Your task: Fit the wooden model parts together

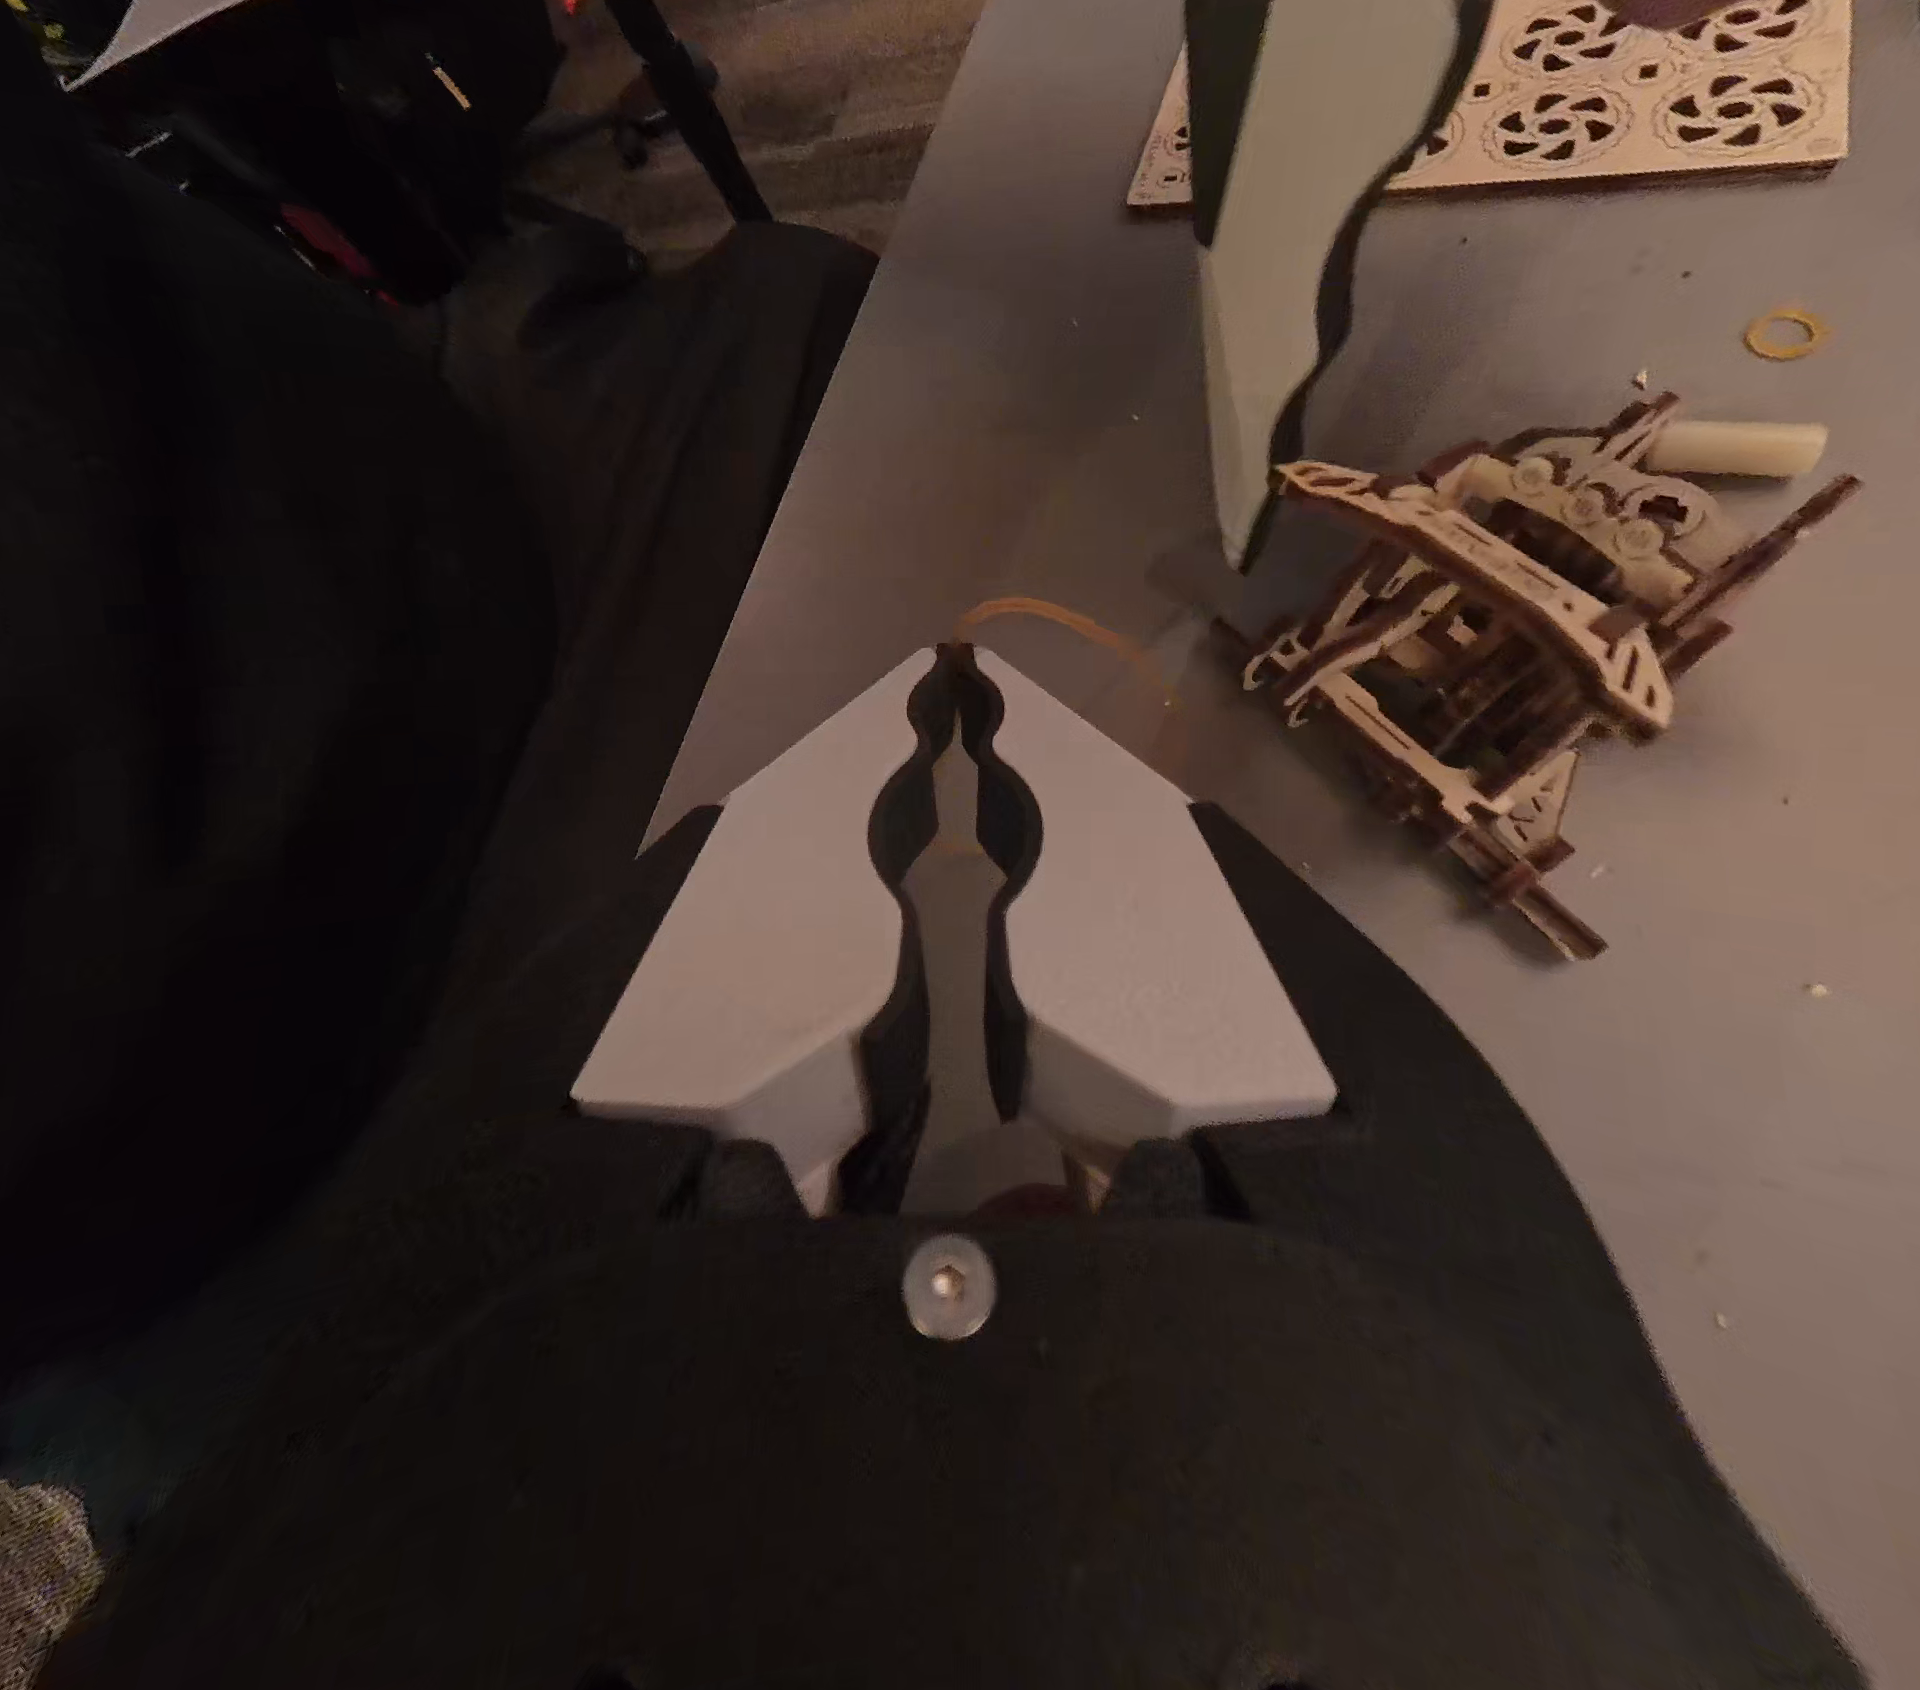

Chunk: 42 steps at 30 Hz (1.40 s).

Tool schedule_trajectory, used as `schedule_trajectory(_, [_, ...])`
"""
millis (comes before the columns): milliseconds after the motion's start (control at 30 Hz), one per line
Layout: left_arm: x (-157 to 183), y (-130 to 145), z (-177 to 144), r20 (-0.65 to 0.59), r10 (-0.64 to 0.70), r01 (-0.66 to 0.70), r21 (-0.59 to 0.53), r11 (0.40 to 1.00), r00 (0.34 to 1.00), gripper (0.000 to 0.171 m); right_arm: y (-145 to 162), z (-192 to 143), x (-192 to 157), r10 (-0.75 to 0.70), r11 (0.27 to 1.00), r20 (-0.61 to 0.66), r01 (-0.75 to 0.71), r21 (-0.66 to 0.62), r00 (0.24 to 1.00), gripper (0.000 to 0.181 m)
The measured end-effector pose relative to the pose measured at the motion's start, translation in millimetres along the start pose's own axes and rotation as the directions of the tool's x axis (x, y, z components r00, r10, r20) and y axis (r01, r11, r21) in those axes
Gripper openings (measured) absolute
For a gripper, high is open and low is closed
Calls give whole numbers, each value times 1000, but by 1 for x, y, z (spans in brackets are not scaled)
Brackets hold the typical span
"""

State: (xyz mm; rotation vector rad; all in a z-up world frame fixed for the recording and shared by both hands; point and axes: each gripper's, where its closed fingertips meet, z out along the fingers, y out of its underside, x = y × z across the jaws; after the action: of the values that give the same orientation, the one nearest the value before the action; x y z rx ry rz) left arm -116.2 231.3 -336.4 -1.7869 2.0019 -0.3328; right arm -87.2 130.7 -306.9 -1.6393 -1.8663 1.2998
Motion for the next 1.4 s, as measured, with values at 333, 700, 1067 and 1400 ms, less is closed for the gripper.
schedule_trajectory(333, [11, -22, 16, -152, -102, 118, 100, 988, 983, 49, -7, -28, 2, -47, 999, -35, 46, -21, 998, 0])
schedule_trajectory(700, [13, -63, -13, -150, -274, 303, 239, 922, 950, 49, -27, -92, 28, -50, 998, -153, 56, 39, 987, 0])
schedule_trajectory(1067, [24, -86, -33, -153, -254, 290, 301, 908, 955, 49, -37, -121, 45, -8, 998, -283, 23, 50, 959, 0])
schedule_trajectory(1400, [25, -105, -47, -126, -220, 251, 365, 897, 967, 49, -36, -124, 54, 42, 999, -366, -39, 17, 930, 0])
